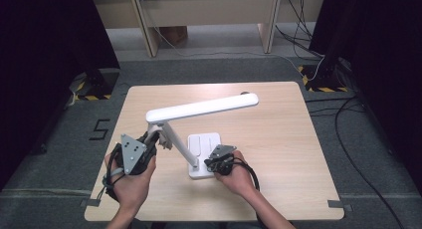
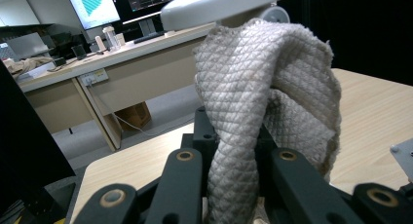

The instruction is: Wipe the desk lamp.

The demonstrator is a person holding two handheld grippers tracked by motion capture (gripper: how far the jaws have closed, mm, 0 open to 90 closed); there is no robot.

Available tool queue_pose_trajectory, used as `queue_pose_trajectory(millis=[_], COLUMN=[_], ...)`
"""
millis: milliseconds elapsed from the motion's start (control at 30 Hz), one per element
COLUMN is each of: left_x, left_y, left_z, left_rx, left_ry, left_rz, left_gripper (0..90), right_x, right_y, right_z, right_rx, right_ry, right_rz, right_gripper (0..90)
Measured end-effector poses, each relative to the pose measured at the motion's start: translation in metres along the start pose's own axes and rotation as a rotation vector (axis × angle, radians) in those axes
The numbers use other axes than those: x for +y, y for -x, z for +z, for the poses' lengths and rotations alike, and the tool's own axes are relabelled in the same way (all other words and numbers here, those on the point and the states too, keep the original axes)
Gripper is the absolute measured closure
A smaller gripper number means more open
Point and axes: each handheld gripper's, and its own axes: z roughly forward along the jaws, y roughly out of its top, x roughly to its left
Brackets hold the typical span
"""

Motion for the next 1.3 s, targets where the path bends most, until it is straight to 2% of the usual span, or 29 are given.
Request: queue_pose_trajectory(millis=[367, 1300], left_x=[-0.006, -0.021], left_y=[0.005, 0.015], left_z=[0.001, 0.005], left_rx=[-0.003, -0.031], left_ry=[-0.022, -0.063], left_rz=[0.02, 0.0], left_gripper=[80.1, 80.1], right_x=[0.0, 0.0], right_y=[0.0, 0.0], right_z=[0.001, 0.001], right_rx=[0.001, -0.001], right_ry=[0.003, 0.003], right_rz=[-0.002, 0.001], right_gripper=[90.0, 90.0])
